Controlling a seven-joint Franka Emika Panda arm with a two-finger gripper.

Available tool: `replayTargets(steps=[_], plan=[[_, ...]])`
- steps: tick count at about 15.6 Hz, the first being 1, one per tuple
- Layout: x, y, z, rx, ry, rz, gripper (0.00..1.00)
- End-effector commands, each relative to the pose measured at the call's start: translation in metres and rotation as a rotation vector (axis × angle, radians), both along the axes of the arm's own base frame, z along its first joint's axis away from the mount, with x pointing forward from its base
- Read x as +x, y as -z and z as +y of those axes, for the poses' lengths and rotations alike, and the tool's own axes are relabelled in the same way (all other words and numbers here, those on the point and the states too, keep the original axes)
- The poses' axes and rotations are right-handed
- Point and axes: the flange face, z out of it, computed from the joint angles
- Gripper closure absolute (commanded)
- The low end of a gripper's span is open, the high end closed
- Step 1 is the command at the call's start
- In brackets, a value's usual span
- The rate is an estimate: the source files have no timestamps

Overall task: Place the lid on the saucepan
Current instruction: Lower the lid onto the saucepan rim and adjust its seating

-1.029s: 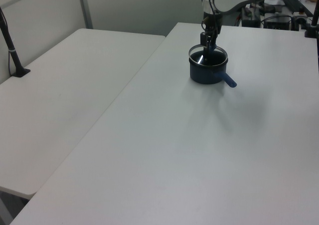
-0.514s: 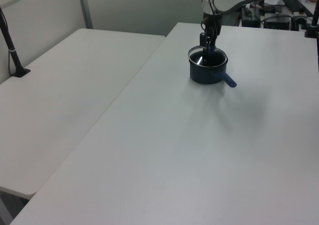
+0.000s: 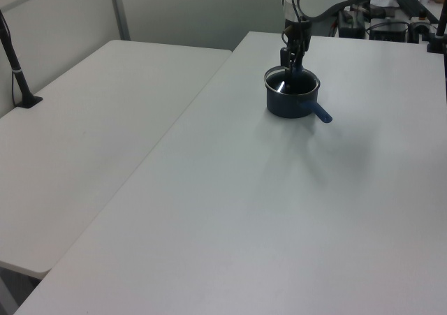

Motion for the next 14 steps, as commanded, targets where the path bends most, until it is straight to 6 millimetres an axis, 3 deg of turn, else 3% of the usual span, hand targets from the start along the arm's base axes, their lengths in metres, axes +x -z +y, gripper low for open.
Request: replayTargets(steps=[1, 14], plan=[[-0.008, 0.002, 0.001, 0.030, -0.024, 0.053, 0.60], [-0.014, 0.018, 0.001, 0.044, -0.032, 0.086, 0.59]])
